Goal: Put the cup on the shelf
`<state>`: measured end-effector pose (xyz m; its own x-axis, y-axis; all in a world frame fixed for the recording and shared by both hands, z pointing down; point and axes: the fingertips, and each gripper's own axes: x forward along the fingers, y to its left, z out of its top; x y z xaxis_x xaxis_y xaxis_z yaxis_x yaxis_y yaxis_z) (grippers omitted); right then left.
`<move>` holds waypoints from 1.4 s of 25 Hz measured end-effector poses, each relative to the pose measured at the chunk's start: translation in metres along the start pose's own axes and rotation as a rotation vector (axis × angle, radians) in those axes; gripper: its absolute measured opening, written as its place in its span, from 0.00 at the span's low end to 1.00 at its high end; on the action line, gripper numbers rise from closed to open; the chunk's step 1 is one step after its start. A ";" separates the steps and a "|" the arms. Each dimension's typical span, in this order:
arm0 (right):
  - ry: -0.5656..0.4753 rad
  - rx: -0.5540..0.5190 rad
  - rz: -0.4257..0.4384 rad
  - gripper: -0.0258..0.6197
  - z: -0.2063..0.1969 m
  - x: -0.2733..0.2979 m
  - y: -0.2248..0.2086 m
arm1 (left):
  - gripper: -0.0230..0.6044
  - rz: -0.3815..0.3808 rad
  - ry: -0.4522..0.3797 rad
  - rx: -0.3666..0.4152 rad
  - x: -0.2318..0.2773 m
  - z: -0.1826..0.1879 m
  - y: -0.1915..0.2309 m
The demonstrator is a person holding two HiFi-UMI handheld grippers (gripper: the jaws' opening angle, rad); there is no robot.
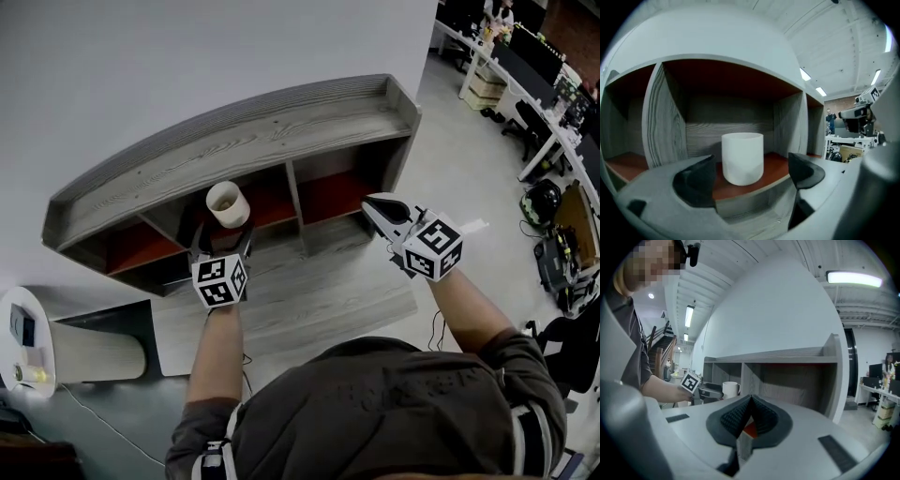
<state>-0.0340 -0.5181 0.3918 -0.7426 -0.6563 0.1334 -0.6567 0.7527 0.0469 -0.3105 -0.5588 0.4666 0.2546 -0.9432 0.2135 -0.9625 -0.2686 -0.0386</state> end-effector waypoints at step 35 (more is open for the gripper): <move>-0.002 0.077 -0.638 0.03 -0.078 -0.495 -0.080 | 0.18 -1.114 -0.179 -0.020 -0.084 0.040 -0.599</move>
<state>0.3962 -0.2494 0.3994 -0.2031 -0.9739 0.1013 -0.9770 0.2084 0.0448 0.2488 -0.3262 0.4329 0.9807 -0.1942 -0.0239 -0.1909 -0.9763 0.1017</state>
